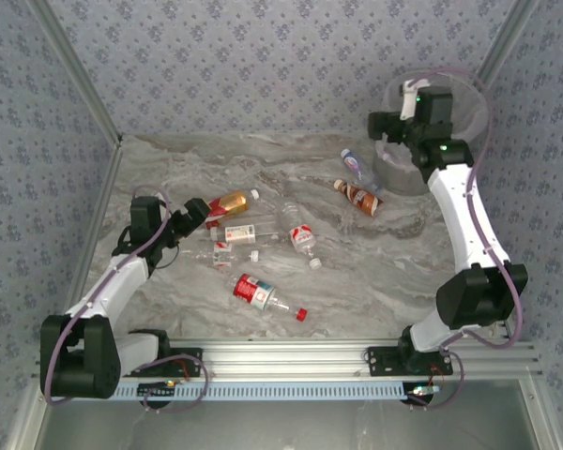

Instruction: Put the plastic bottles in the bin

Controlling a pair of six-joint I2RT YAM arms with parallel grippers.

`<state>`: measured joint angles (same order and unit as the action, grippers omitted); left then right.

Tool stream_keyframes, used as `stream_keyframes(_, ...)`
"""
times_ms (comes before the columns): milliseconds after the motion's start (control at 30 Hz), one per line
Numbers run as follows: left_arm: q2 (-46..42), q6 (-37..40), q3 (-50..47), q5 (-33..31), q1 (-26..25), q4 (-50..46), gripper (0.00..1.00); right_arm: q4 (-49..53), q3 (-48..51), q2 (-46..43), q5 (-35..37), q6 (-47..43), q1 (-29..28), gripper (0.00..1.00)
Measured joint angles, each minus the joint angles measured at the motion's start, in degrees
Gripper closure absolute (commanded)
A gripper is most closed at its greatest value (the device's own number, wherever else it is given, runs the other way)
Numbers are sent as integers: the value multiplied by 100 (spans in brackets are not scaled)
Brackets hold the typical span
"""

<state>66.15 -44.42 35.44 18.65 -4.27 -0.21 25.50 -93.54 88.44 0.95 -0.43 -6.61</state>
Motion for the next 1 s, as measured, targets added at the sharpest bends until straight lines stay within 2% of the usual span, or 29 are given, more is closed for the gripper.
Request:
stream_keyframes(200,9,2,323,-173,-2,-551,0,-247,876,-243,74,-68,-664,0)
stream_keyframes(433,-11,-118,708,-756,-79,-1770,1,-485,1663,-490,92,7,-1047,0)
stream_keyframes(700,-98,-1196,903,-1676,-470,-3139,1,-737,2092,-686,295,450,-1134,0)
stream_keyframes(833,227,-1786,1126,-1932,-485,-3532,1,-905,2361,-879,415,721,-1150,0)
stream_keyframes(1000,802,-2170,1187,-2114,-485,-3681,1,-1078,2669,-1198,564,935,-1182,0)
